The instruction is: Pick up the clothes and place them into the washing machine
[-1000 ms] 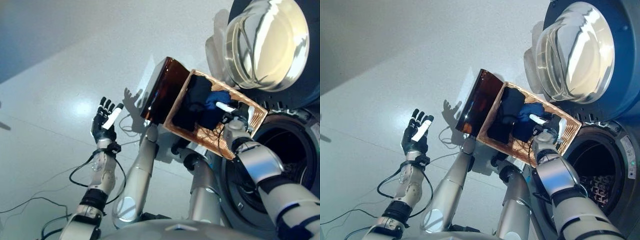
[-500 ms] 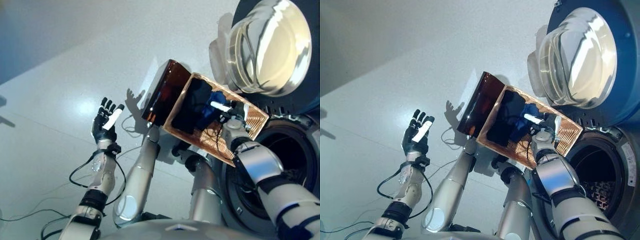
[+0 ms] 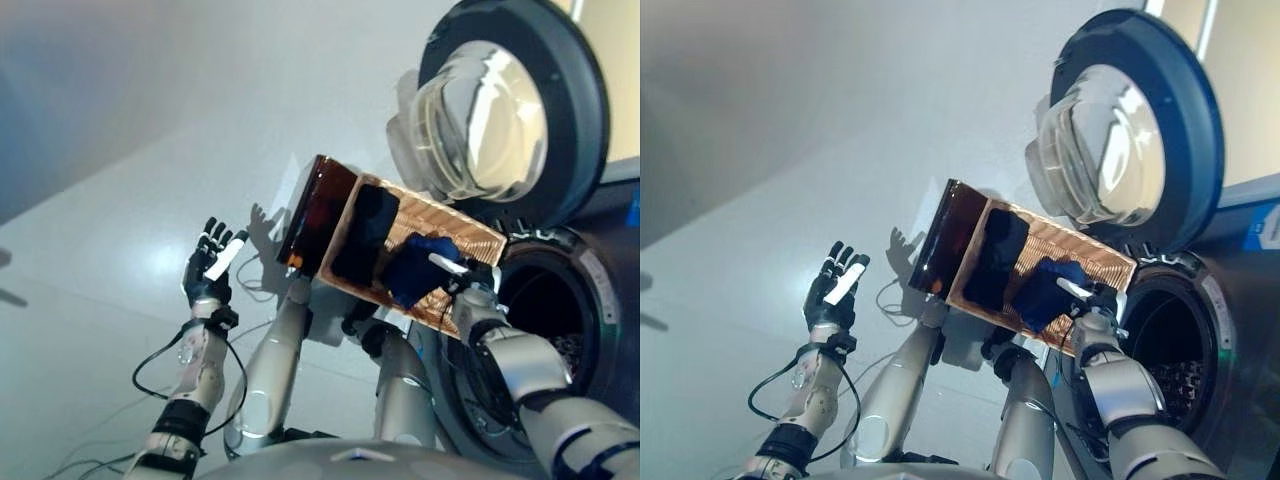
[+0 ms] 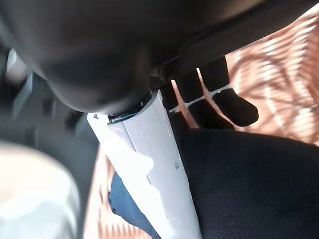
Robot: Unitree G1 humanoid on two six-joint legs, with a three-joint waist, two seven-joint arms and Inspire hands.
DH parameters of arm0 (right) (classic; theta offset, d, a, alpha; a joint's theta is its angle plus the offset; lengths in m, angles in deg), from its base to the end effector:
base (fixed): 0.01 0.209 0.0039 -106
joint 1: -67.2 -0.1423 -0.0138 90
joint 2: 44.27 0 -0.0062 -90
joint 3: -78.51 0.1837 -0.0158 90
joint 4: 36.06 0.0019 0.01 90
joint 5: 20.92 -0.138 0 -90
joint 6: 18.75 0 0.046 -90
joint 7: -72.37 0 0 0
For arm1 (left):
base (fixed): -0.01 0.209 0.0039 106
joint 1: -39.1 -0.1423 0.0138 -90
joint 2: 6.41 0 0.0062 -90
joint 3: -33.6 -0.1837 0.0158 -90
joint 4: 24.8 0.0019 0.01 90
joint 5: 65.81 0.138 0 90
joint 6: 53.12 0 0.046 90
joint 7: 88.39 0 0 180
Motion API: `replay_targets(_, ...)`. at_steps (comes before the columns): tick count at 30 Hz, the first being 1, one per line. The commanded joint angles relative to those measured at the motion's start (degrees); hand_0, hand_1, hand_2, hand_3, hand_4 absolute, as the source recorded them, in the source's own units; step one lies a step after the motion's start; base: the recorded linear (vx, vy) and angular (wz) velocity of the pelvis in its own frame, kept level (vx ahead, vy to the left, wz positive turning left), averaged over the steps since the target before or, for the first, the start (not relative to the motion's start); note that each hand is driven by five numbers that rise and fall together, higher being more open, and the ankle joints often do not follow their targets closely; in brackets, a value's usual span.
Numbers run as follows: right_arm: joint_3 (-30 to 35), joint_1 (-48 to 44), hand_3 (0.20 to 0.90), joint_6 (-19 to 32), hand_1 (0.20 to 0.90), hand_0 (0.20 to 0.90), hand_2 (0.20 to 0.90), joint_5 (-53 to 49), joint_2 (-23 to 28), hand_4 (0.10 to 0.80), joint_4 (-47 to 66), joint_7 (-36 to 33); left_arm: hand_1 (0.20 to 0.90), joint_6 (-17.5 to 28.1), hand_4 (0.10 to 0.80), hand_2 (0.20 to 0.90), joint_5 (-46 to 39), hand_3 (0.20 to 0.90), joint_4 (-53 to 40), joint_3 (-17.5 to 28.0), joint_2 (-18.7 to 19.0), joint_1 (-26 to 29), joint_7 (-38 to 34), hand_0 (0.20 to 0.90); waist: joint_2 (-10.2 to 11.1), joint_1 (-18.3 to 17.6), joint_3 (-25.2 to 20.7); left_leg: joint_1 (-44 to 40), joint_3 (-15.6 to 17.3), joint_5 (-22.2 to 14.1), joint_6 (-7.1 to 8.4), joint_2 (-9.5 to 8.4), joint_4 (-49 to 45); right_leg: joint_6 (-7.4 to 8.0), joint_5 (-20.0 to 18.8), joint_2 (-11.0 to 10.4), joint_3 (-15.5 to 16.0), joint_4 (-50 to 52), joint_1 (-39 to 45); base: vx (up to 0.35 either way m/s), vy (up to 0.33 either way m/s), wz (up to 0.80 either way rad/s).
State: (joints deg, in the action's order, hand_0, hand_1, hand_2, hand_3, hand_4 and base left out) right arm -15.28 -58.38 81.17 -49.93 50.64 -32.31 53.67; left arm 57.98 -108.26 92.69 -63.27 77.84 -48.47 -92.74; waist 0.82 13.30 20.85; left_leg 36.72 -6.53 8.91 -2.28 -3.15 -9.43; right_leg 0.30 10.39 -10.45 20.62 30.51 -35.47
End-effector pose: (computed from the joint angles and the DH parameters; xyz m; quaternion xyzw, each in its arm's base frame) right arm 0.2445 -0.2576 -0.0221 -0.0139 0.3102 -0.3365 0.8890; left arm 0.1931 0.1836 -0.0189 -0.2409 0.0540 0.1249 0.9610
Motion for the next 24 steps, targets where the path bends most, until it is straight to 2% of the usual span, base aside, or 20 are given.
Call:
replay_targets(1, 2.8, 3.9, 0.2, 3.7, 0.2, 0.2, 0.2, -6.6, 6.9, 0.3, -0.3, -1.2, 0.9, 3.2, 0.8, 0.9, 0.4, 0.9, -1.7, 2.6, 1.1, -2.0, 2.1, 0.9, -0.5, -0.7, -4.3, -0.7, 1.9, -7.2, 2.93, -1.78, -1.6, 3.08, -6.3, -0.1, -4.5, -12.9, 4.9, -0.002, 0.037, -0.13)
replay_targets(3, 7.9, 4.9, 0.2, 7.3, 0.2, 0.2, 0.2, -15.3, 6.4, 0.3, 2.7, -0.7, 0.9, 3.8, 0.8, 0.9, -0.1, 0.9, -0.7, 2.8, 0.9, -1.9, 2.1, 0.9, -1.3, -1.8, -4.6, -1.1, 2.5, -7.4, 2.85, -1.81, -1.5, 3.07, -6.4, -0.1, -5.4, -13.1, 4.9, -0.006, 0.041, -0.21)
replay_targets(4, 8.0, 5.2, 0.2, 7.5, 0.2, 0.2, 0.2, -15.6, 6.4, 0.3, 2.9, -0.5, 0.9, 3.9, 0.8, 0.9, -0.2, 0.9, -0.5, 2.7, 1.0, -1.9, 2.2, 0.9, -1.2, -1.6, -4.6, -1.1, 2.5, -7.4, 2.83, -1.81, -1.5, 3.08, -6.4, -0.1, -5.4, -13.1, 4.9, -0.016, 0.066, -0.23)
replay_targets(6, 14.7, 7.0, 0.2, 13.9, 0.2, 0.2, 0.2, -30.6, 2.1, 0.3, 10.3, 2.5, 0.9, 4.8, 0.8, 0.9, -0.9, 0.9, 0.9, 2.6, 0.5, -1.8, 2.1, 0.9, -2.7, -3.2, -4.6, -1.3, 3.4, -7.8, 2.66, -1.77, -1.5, 3.24, -6.5, -0.3, -6.7, -13.3, 4.5, -0.031, 0.083, -0.26)
replay_targets(9, 20.2, 6.5, 0.2, 18.3, 0.2, 0.2, 0.2, -41.3, -1.7, 0.3, 13.3, 4.7, 0.9, 4.9, 0.8, 0.9, -2.3, 0.9, 2.6, 1.6, -0.7, -2.1, 2.5, 0.9, -5.1, -3.8, -4.7, -1.1, 3.9, -8.1, 2.38, -2.0, -2.0, 3.28, -6.5, -0.5, -7.6, -13.3, 4.0, -0.022, 0.065, -0.2)
replay_targets(10, 20.2, 6.8, 0.2, 18.6, 0.2, 0.2, 0.2, -41.8, -1.9, 0.3, 13.4, 5.1, 0.9, 5.0, 0.8, 0.9, -2.5, 0.9, 2.8, 1.6, -0.6, -2.0, 2.7, 0.9, -5.0, -3.7, -4.7, -1.0, 3.9, -8.2, 2.36, -1.97, -2.1, 3.29, -6.5, -0.5, -7.7, -13.2, 4.0, -0.02, 0.071, -0.12)
replay_targets(11, 22.4, 6.4, 0.2, 20.9, 0.2, 0.2, 0.2, -47.5, -4.9, 0.3, 16.2, 7.0, 0.9, 5.0, 0.8, 0.9, -3.5, 0.9, 4.3, 0.5, -1.2, -2.1, 3.0, 0.9, -6.5, -4.0, -4.8, -0.8, 4.5, -8.3, 2.27, -2.03, -2.4, 3.21, -6.5, -0.5, -8.4, -13.2, 3.5, -0.018, 0.066, -0.13)
replay_targets(12, 22.9, 6.0, 0.2, 21.7, 0.2, 0.2, 0.2, -49.8, -6.2, 0.3, 17.0, 7.8, 0.9, 5.0, 0.8, 0.9, -3.9, 0.9, 4.9, -0.2, -1.4, -2.1, 3.3, 0.9, -7.2, -4.1, -4.9, -0.7, 4.8, -8.4, 2.23, -2.05, -2.6, 3.24, -6.5, -0.6, -8.7, -13.1, 3.3, -0.026, 0.085, -0.23)
replay_targets(17, 24.3, 1.9, 0.2, 25.6, 0.2, 0.2, 0.2, -54.2, -8.7, 0.3, 21.3, 8.7, 0.9, 5.2, 0.8, 0.9, -5.6, 0.9, 5.6, -3.9, -1.8, -2.3, 4.1, 0.9, -10.7, -4.1, -5.0, -0.3, 6.0, -8.6, 2.11, -2.37, -3.1, 3.24, -6.5, -0.7, -10.4, -12.9, 2.5, -0.018, 0.054, -0.14)
replay_targets(19, 25.0, -0.1, 0.2, 27.5, 0.2, 0.2, 0.2, -54.0, -7.6, 0.3, 21.7, 7.2, 0.9, 5.3, 0.8, 0.9, -5.6, 0.9, 5.5, -5.3, -1.4, -2.6, 4.2, 0.9, -12.2, -3.9, -5.3, -0.2, 6.2, -8.7, 2.09, -2.53, -3.4, 3.22, -6.4, -0.9, -10.9, -12.4, 2.1, -0.003, 0.043, -0.07)
replay_targets(20, 25.0, -0.2, 0.2, 27.7, 0.2, 0.2, 0.2, -53.7, -7.5, 0.3, 21.7, 6.9, 0.9, 5.3, 0.8, 0.9, -5.6, 0.9, 5.4, -5.5, -1.5, -2.5, 4.2, 0.9, -12.3, -3.8, -5.3, -0.1, 6.2, -8.7, 2.07, -2.53, -3.5, 3.23, -6.4, -0.9, -10.9, -12.3, 2.0, -0.002, 0.053, -0.12)
replay_targets(21, 25.8, -1.9, 0.2, 28.4, 0.2, 0.2, 0.2, -53.1, -6.6, 0.3, 21.7, 5.6, 0.9, 5.2, 0.8, 0.9, -5.6, 0.9, 5.5, -6.7, -1.2, -2.8, 4.4, 0.9, -13.6, -3.7, -5.7, -0.2, 6.3, -8.8, 2.0, -2.82, -3.5, 3.24, -6.2, -1.0, -11.4, -11.9, 1.7, -0.111, 0.084, -0.16)
replay_targets(22, 26.1, -2.7, 0.2, 29.0, 0.2, 0.2, 0.2, -52.3, -5.8, 0.3, 21.7, 4.6, 0.9, 5.3, 0.8, 0.9, -5.4, 0.9, 5.7, -7.3, -1.0, -2.9, 4.3, 0.9, -14.5, -3.6, -5.4, 0.3, 7.0, -7.5, 1.75, -2.82, -3.4, 2.99, -7.5, -1.2, -11.0, -11.9, 1.0, -0.113, 0.094, -0.13)
replay_targets(24, 26.8, -4.1, 0.2, 30.3, 0.2, 0.2, 0.2, -50.7, -4.3, 0.3, 21.3, 2.1, 0.9, 5.4, 0.8, 0.9, -5.4, 0.9, 6.3, -7.8, -0.8, -2.9, 3.9, 0.9, -15.7, -3.5, -5.9, 0.3, 7.2, -7.6, 1.63, -3.09, -3.2, 3.1, -7.7, -1.4, -11.6, -11.8, 0.7, -0.006, 0.053, -0.04)
